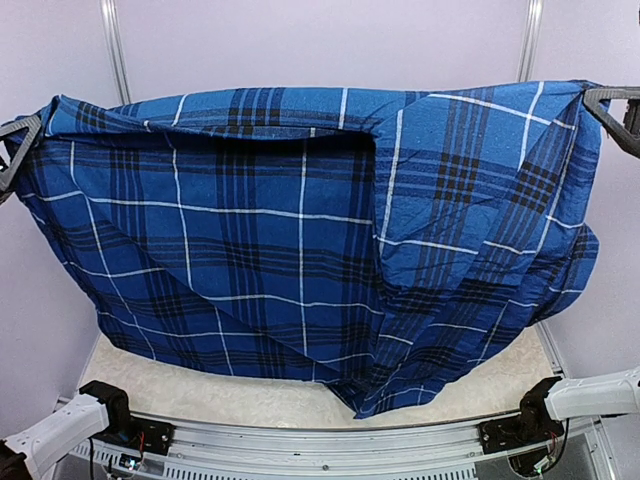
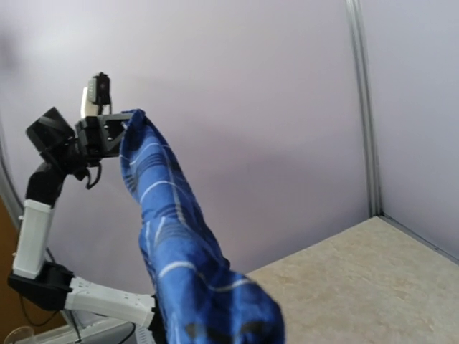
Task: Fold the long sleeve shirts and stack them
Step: Flatten out the crumpled shirt at the center of the board.
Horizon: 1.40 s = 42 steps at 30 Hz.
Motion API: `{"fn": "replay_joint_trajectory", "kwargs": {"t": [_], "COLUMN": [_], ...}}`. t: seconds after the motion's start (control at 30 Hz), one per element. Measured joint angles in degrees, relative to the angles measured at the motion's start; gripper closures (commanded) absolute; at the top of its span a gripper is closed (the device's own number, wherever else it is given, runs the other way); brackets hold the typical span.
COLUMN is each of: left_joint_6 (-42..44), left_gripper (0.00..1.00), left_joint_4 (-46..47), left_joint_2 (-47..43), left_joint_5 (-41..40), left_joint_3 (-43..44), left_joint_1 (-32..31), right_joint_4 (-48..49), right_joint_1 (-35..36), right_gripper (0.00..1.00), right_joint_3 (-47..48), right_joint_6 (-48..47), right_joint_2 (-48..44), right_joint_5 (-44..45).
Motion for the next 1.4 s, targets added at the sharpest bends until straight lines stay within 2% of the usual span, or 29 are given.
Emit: {"fn": "replay_joint_trajectory", "kwargs": {"t": [0.2, 0.4, 0.53, 0.67, 0.83, 1.03, 1.13, 1.3, 1.4], "left_joint_6": [0.4, 0.7, 0.8, 0.8, 0.4, -0.1, 0.0, 0.1, 0.2], "left_gripper": [1.00, 1.00, 1.00, 1.00, 1.00, 1.00, 1.00, 1.00, 1.00], "left_joint_4": [1.1, 6.7, 13.1, 19.5, 31.3, 37.3, 38.1, 38.4, 38.1], "left_joint_2": [1.4, 10.1, 20.0, 30.6, 45.4, 63.3, 69.5, 74.9, 76.7], "left_joint_5": [-3.1, -9.4, -15.3, -20.3, -23.7, -24.8, -24.9, -26.6, -28.6], "left_joint_3": [-5.0, -17.5, -25.8, -30.1, -30.5, -26.3, -22.8, -17.8, -15.3], "left_joint_1": [0.0, 0.0, 0.0, 0.1, -0.1, -1.4, -1.7, -1.7, -1.6], "right_joint_4": [-1.2, 1.0, 6.5, 14.1, 20.7, 24.4, 25.7, 27.5, 29.4], "right_joint_1": [0.0, 0.0, -1.4, -3.8, -5.1, -5.8, -5.9, -6.0, -6.0], "right_gripper": [1.00, 1.00, 1.00, 1.00, 1.00, 1.00, 1.00, 1.00, 0.93], "right_joint_3": [-1.2, -10.8, -17.2, -17.8, -14.0, -7.1, -6.4, -6.3, -5.1], "right_joint_6": [-0.8, -3.3, -5.3, -7.8, -10.7, -12.6, -13.3, -14.6, -15.4], "right_joint_2": [2.0, 6.9, 16.8, 32.9, 52.2, 68.2, 71.4, 72.5, 72.8], "right_joint_5": [7.9, 25.2, 32.7, 34.8, 35.8, 35.7, 36.2, 38.8, 41.4]}}
